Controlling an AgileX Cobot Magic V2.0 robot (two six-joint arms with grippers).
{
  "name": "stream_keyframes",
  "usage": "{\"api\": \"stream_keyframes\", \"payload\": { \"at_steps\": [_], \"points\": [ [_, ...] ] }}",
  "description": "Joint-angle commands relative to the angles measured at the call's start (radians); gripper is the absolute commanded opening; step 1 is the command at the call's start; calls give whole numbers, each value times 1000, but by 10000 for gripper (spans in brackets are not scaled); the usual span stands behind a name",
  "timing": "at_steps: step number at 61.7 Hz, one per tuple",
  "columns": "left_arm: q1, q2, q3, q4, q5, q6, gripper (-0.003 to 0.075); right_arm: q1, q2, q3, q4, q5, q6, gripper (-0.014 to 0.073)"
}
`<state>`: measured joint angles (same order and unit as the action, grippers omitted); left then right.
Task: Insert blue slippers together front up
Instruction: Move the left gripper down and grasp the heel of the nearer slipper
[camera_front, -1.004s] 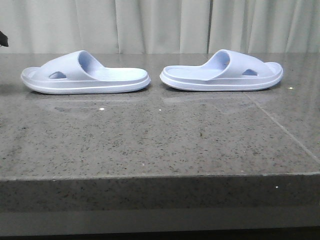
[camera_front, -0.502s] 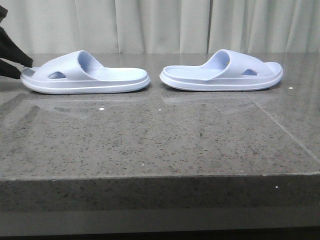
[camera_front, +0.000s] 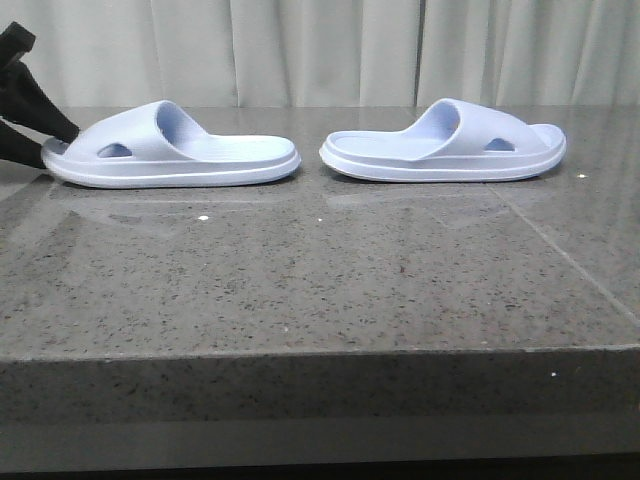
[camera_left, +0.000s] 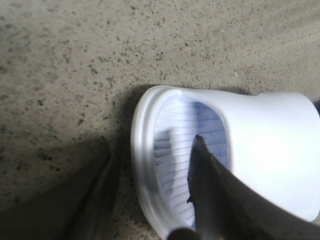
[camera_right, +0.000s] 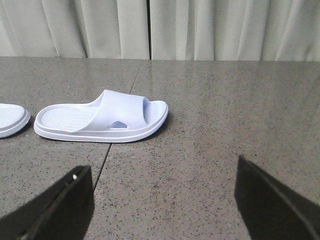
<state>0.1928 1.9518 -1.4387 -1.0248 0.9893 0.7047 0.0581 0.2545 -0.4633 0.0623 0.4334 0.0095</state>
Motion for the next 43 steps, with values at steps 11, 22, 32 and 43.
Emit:
{"api": "stream_keyframes", "payload": {
  "at_steps": [11,22,32,43],
  "points": [
    [-32,11,-31,-65,8,3,337,-9,18,-33,-3,-76,1,596],
    [-42,26,-29,-69,15,3,332,-9,18,-33,-3,-75,1,596],
    [-42,26,-29,-69,48,3,164,-9,18,-33,-3,-74,1,596],
    [-42,26,-29,-72,108,28,-20,-9,18,-33,-3,-74,1,596]
  ]
}}
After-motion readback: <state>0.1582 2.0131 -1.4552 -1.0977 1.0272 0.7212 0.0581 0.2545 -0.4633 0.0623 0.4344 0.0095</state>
